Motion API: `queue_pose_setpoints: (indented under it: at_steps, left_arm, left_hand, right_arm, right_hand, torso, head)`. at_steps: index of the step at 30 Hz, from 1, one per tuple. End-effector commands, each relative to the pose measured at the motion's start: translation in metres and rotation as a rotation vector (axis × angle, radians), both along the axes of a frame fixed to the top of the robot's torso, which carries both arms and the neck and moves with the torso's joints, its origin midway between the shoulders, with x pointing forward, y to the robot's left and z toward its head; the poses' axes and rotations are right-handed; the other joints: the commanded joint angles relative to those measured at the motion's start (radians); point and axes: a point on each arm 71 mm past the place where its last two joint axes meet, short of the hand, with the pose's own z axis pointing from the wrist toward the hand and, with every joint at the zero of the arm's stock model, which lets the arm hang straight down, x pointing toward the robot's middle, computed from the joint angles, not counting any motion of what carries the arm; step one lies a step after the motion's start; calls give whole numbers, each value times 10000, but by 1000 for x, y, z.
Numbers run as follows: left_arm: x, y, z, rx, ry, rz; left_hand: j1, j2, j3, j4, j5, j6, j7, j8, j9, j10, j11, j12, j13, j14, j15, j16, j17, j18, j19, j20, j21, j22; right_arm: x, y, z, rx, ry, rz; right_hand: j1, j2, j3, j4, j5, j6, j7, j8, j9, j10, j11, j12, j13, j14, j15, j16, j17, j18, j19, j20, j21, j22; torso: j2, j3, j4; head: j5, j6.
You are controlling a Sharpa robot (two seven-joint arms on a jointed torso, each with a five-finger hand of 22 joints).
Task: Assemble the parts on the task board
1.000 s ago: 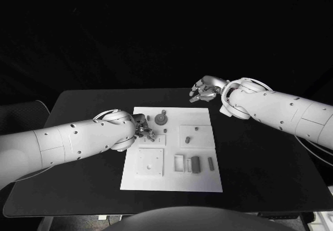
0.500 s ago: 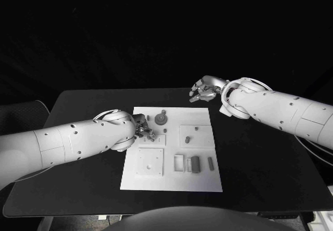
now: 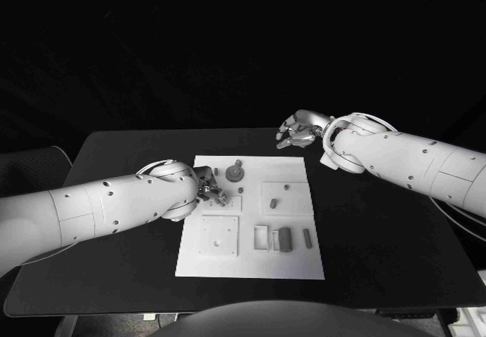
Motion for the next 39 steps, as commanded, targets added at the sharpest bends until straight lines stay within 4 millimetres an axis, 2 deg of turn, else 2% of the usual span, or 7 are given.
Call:
queue_pose_setpoints:
  at_steps: [1, 9, 16, 25, 35, 36, 39]
  left_arm:
    - [-3, -1, -4, 165, 218, -225]
    - [-3, -2, -4, 213, 163, -270]
    - [-3, -1, -3, 220, 121, -230]
    - [-1, -1, -2, 218, -117, -149]
    - [0, -3, -1, -1, -294, -78]
    - [0, -3, -1, -11, -310, -65]
    - [0, -3, -1, 20, -240, -89]
  left_hand:
    - [49, -70, 42, 15, -32, 67, 19, -51, -11, 63, -29, 54, -19, -25, -48, 27, -8, 632, 3, -1, 10, 129]
    - [147, -33, 66, -14, -26, 65, 20, -48, -9, 63, -28, 68, -33, -19, -48, 35, 1, 633, 8, -1, 14, 131]
    - [274, 210, 50, -100, 9, 68, 23, -40, -7, 61, -26, 92, -64, -11, -43, 50, 14, 626, 7, 9, 24, 140]
    - [519, 871, 27, -446, 201, 87, 14, -27, -14, 69, -32, 135, -143, -3, -33, 83, 43, 616, -14, 26, 47, 159]
    - [689, 1267, 118, -792, 667, 138, 13, -10, -36, 113, -33, 177, -234, 26, -11, 129, 100, 599, 4, 49, 83, 164]
    - [671, 1237, 88, -835, 866, 587, -138, 274, 125, 28, -134, 247, -138, -30, -10, 70, -7, 587, 2, 65, 77, 155]
    - [658, 1258, 90, -893, 1181, 601, -169, 332, 223, -57, -206, 306, -31, -34, -21, 47, -51, 589, 15, 69, 68, 142]
  right_arm:
    - [-1, 1, -1, -21, 83, 133]
    - [-1, 1, -1, -21, 85, 132]
    - [-1, 1, -1, -16, 91, 144]
    - [-1, 2, -1, -13, 94, 155]
    - [-1, 2, -1, -15, 102, 161]
    - [-1, 3, -1, -14, 104, 167]
    - [-1, 3, -1, -13, 111, 184]
  right_hand:
    - [-75, -50, 45, 42, 24, 14, 89, -56, 13, -51, 22, -59, -17, -6, -88, -54, -11, 134, -24, 37, -40, 112]
    - [-79, -50, 45, 44, 24, 12, 90, -58, 15, -52, 22, -59, -17, -6, -87, -54, -12, 134, -24, 37, -41, 112]
    - [-83, -51, 46, 45, 24, 10, 91, -61, 16, -52, 23, -59, -17, -6, -86, -54, -12, 133, -24, 37, -41, 112]
    - [-87, -51, 46, 47, 24, 8, 92, -63, 18, -52, 24, -58, -17, -6, -84, -54, -13, 133, -23, 37, -42, 112]
    - [-92, -53, 47, 49, 24, 6, 93, -66, 20, -53, 25, -57, -17, -6, -83, -53, -13, 134, -23, 37, -42, 113]
    - [-93, -53, 47, 49, 24, 6, 93, -66, 20, -53, 25, -57, -17, -6, -83, -53, -14, 133, -23, 37, -42, 113]
    - [-94, -53, 47, 50, 24, 6, 93, -66, 21, -53, 26, -57, -17, -6, -83, -53, -14, 134, -23, 37, -42, 113]
  torso:
    - [-1, -3, 0]
    - [1, -1, 1]
    - [3, -3, -1]
    - [1, -3, 4]
    - [0, -5, 1]
    - [1, -3, 0]
    - [1, 2, 1]
  head:
    - [-11, -14]
    - [-19, -19]
    - [-20, -21]
    - [-12, -20]
    - [-9, -36]
    - [-7, -38]
    - [-7, -39]
